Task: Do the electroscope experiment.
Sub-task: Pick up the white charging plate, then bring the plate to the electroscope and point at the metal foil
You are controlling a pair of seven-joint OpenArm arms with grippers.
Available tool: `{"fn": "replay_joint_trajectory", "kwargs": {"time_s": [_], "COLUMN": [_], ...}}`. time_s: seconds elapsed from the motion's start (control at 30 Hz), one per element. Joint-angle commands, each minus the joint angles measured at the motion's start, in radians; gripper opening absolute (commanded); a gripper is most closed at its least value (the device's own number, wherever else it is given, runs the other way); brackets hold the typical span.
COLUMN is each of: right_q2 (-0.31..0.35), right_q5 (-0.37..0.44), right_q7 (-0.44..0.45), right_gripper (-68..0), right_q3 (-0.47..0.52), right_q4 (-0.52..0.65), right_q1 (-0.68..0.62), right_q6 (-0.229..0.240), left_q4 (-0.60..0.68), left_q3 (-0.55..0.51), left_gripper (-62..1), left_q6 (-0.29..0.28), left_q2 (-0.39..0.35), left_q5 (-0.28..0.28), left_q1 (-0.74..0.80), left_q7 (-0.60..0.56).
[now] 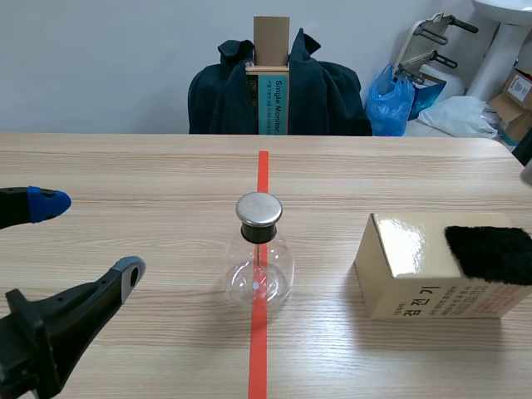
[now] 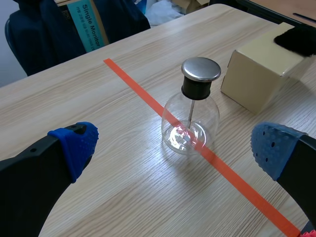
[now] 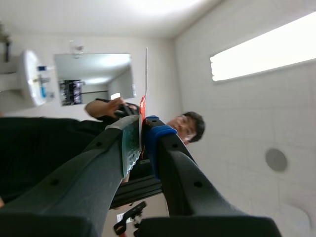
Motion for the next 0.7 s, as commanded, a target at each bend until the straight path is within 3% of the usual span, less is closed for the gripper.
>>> {"fn": "replay_joint_trajectory", "kwargs": {"time_s": [0.0, 0.1, 0.2, 0.27, 0.5, 0.67], "right_q2": [0.01, -0.002, -0.014, -0.018, -0.017, -0.017], "right_q5": [0.025, 0.07, 0.09, 0.092, 0.146, 0.183], "right_q7": [-0.001, 0.027, 0.062, 0.107, 0.323, 0.48], "right_gripper": [-66.7, -66.7, -66.7, -66.7, -66.7, -66.7], "right_q3": [-0.003, -0.003, -0.003, -0.003, -0.003, -0.008], "right_q4": [0.048, 0.109, 0.147, 0.159, 0.169, 0.169], "right_q1": [0.023, 0.047, 0.069, 0.082, 0.134, 0.144], "right_q6": [-0.058, -0.058, -0.058, -0.058, -0.058, -0.058], "left_q4": [0.009, -0.032, -0.121, -0.203, -0.548, -0.734], "left_q3": [0.006, 0.01, 0.05, 0.092, 0.267, 0.371], "left_gripper": [-3.7, -34.9, -58.2, -58.7, -58.1, -58.1], "left_q6": [-0.002, -0.014, -0.069, -0.097, -0.101, -0.114], "left_q2": [0.0, 0.0, 0.0, 0.0, 0.007, 0.037], "left_q5": [0.014, 0.014, 0.014, 0.014, 0.027, 0.091], "left_q1": [-0.009, -0.045, -0.132, -0.207, -0.488, -0.631], "left_q7": [-0.002, 0.032, 0.043, 0.041, -0.1, -0.187]}}
